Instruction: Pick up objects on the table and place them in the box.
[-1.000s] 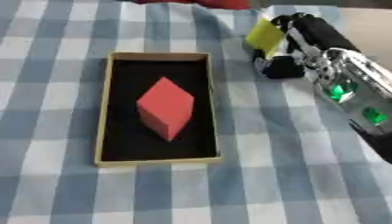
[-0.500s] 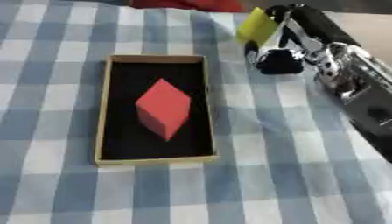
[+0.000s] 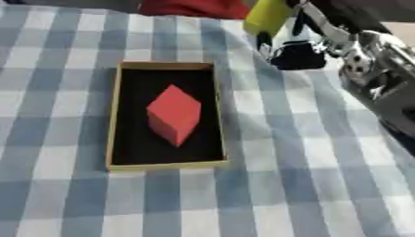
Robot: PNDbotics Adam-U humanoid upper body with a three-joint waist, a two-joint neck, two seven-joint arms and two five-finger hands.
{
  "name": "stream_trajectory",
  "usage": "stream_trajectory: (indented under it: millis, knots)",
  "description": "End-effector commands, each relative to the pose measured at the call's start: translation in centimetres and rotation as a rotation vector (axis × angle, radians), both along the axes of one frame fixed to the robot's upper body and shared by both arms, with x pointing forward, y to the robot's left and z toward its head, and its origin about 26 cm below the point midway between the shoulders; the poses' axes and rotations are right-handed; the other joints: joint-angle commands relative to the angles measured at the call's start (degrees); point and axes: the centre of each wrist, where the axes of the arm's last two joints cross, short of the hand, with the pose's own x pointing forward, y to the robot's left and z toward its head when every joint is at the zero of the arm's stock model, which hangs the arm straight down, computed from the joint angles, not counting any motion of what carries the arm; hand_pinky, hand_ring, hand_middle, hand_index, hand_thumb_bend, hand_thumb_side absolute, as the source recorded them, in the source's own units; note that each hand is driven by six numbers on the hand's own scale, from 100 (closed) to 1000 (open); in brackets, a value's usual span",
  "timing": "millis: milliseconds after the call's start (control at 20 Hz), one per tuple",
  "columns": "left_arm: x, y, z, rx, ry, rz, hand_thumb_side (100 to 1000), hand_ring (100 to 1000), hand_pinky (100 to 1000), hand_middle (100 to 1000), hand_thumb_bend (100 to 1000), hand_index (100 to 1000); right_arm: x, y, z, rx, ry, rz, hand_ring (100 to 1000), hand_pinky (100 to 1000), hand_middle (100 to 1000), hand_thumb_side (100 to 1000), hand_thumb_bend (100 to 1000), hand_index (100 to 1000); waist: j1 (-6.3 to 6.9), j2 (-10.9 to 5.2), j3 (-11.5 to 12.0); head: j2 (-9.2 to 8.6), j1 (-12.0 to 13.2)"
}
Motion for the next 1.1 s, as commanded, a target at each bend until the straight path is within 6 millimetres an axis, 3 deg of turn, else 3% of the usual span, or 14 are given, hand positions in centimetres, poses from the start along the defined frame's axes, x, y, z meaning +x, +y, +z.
stream_trajectory:
  millis: [50,550,1100]
  knots:
    - [-0.2,0.8,0.3,-0.003,-0.017,-0.027,235,696,655,575,100,413,-0.5,0.6,1.1,-0.076,-0.018,0.052,555,709,374,349,100,634,0.07,-2.08,-0.06,1.36,0.43]
    - [-0.2,1.6,0.5,-0.033,-0.006,-0.062,218,692,653,574,100,416,0.8,3.7,-0.3,-0.081,0.089,0.184,548,704,370,448,100,627,-0.03,-4.75,1.39,3.84,0.24]
    - [0.0,1.6,0.6,-0.046,0.000,-0.082,235,695,655,575,100,414,1.6,7.3,-1.0,-0.076,0.136,0.253,541,701,366,532,100,617,-0.74,-5.06,2.86,3.88,-0.59]
